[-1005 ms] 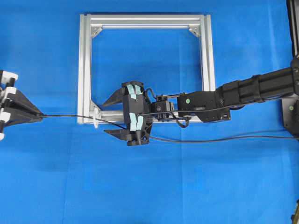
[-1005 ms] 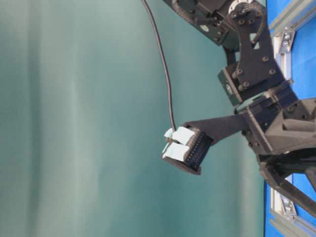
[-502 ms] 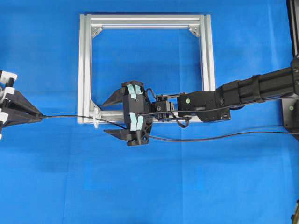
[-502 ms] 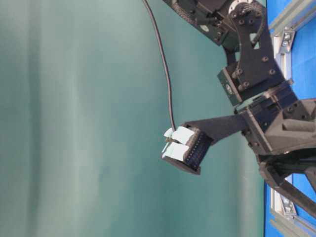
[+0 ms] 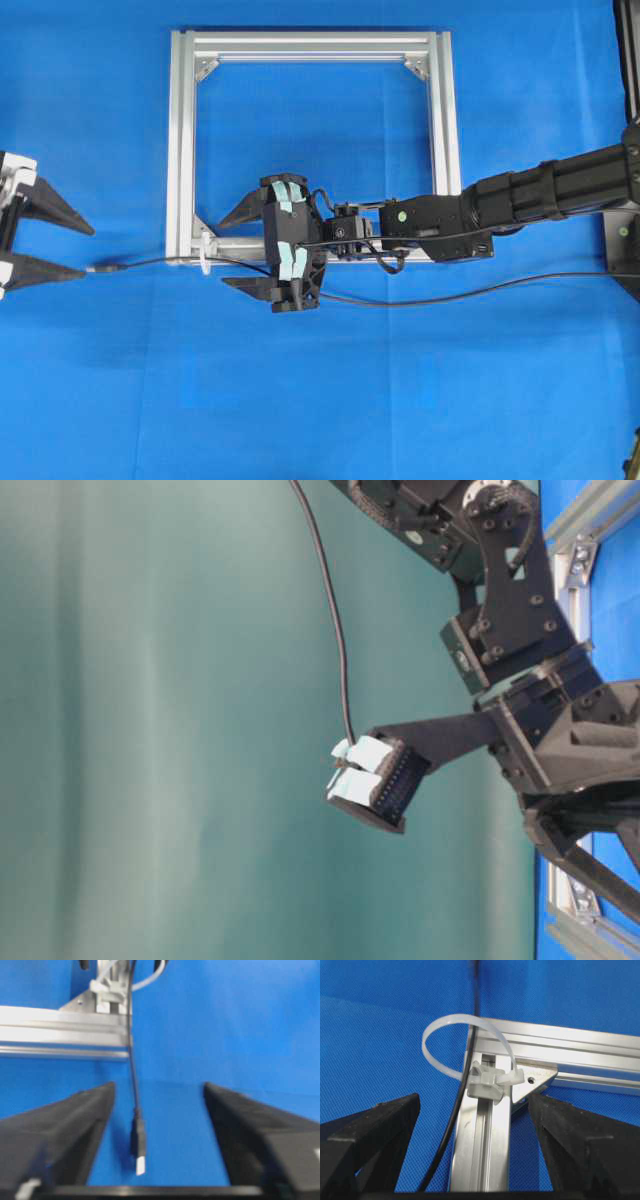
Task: Insert the wire through the string loop located on the left side.
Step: 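Release the cable with the left gripper and back both grippers away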
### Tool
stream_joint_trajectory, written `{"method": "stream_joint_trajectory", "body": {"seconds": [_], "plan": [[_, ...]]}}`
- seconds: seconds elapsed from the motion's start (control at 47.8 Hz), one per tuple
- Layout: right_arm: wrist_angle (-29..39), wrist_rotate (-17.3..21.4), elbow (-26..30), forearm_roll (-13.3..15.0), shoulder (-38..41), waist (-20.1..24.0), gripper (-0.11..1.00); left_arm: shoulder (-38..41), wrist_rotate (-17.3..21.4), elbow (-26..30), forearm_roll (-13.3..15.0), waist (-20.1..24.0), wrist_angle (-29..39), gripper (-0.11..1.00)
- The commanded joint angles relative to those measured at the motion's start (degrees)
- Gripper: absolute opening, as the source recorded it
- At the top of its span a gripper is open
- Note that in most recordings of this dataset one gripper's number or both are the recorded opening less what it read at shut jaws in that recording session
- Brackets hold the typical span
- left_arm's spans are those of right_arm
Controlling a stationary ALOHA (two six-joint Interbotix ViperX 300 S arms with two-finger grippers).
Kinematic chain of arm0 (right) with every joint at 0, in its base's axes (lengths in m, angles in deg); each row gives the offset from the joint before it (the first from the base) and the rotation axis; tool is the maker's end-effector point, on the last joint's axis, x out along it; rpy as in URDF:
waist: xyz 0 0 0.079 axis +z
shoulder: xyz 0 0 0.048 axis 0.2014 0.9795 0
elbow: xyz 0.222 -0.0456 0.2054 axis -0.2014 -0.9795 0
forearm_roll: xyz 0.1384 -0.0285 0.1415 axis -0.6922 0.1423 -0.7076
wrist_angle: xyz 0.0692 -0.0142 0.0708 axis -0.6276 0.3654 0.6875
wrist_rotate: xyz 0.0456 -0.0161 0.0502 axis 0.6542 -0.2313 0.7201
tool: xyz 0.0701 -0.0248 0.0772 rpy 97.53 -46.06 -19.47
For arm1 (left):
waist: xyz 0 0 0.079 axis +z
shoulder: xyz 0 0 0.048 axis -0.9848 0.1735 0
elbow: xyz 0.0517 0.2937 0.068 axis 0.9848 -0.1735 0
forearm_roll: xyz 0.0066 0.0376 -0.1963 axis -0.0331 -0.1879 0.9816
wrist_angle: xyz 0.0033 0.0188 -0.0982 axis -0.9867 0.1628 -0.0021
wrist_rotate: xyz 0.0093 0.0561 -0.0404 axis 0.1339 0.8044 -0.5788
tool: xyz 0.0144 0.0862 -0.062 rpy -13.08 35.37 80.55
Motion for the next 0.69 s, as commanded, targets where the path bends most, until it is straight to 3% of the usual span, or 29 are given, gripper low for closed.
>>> {"method": "stream_joint_trajectory", "body": {"seconds": [0.0, 0.063, 0.105, 0.419, 0.67], "plan": [[-0.5, 0.1, 1.1, -0.1, -3.0, -0.1, 0.88, 0.5, 0.2, 0.5, -0.2, -0.2, -0.3, 0.75], [-0.5, 0.2, 1.1, -0.1, -3.0, -0.1, 0.88, 0.5, 0.2, 0.6, -0.2, -0.1, -0.3, 0.88], [-0.5, 0.2, 1.1, -0.1, -3.1, 0.0, 0.88, 0.4, 0.2, 0.6, -0.2, -0.2, -0.2, 0.9], [-0.1, 0.2, 0.8, -0.2, -4.4, -0.1, 0.88, -0.4, 0.2, 0.9, -0.2, -0.2, -0.3, 0.86], [3.3, 0.2, 0.4, -0.1, -10.7, -0.1, 0.88, -4.8, 0.5, 1.8, -0.2, -0.1, -0.6, 0.86]]}}
